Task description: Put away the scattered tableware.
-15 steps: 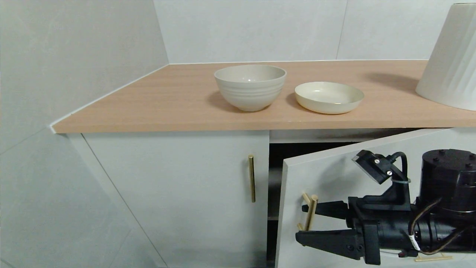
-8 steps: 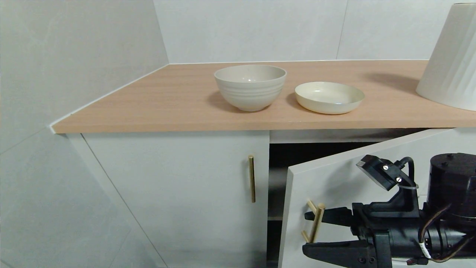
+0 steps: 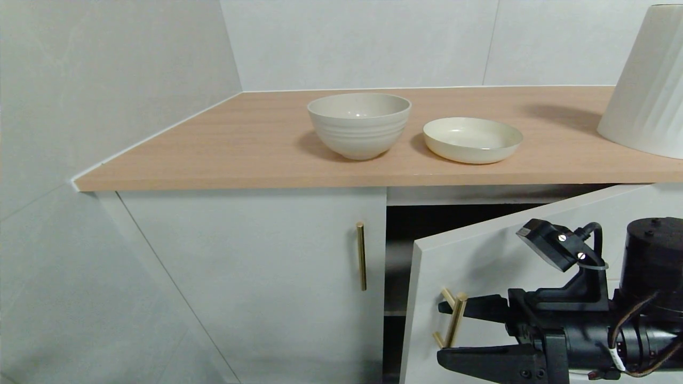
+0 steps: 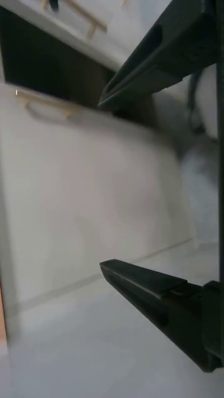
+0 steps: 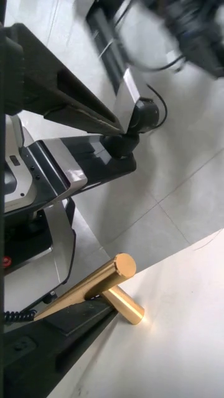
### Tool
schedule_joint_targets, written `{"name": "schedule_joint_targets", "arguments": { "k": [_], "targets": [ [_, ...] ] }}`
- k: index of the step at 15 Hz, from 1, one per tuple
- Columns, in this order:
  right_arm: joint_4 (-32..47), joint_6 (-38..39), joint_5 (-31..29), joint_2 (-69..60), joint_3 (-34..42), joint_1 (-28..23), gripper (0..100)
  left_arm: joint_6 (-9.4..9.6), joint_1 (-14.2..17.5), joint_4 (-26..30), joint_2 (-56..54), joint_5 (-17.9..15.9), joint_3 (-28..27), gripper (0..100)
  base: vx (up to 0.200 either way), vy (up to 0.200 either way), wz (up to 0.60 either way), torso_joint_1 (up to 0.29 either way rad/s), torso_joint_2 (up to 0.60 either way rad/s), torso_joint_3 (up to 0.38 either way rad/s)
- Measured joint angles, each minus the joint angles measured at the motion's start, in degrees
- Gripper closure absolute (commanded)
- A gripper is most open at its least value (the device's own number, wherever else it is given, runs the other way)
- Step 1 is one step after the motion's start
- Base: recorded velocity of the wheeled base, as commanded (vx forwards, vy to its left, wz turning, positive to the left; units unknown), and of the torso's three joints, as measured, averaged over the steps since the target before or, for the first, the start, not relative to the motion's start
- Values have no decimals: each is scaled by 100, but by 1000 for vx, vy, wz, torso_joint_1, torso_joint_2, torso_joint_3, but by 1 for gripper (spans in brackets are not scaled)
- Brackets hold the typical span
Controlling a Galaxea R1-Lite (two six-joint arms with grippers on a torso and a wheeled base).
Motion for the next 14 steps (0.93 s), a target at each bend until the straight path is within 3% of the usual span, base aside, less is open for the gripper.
{"name": "schedule_joint_targets", "arguments": {
  "k": [3,5,6,9,11,13,14],
  "targets": [
    [-5,-2,6,2,2,-2,0,-11,-182,-158,1760,-333,-791,0,0,0,0,0,0,0],
    [-5,-9,6,-2,7,-2,0,-123,-667,-343,2723,-435,-1037,0,0,0,0,0,0,0],
    [-7,-9,9,-6,11,-2,0,-251,-1107,-418,3150,-473,-1068,0,0,0,0,0,0,0],
    [-16,-22,-7,-11,29,44,0,-738,-2226,-1067,4245,-511,-783,0,0,0,0,0,0,0],
    [-11,-24,-13,-13,52,119,0,-862,-2576,-1871,4787,-500,-402,0,0,0,0,0,0,0],
    [-2,-22,-7,-13,57,146,0,-878,-2704,-2102,5097,-486,-185,0,0,0,0,0,0,0],
    [-5,-22,-7,-13,57,150,0,-896,-2739,-2120,5174,-484,-152,100,0,0,0,0,0,0]
  ]
}}
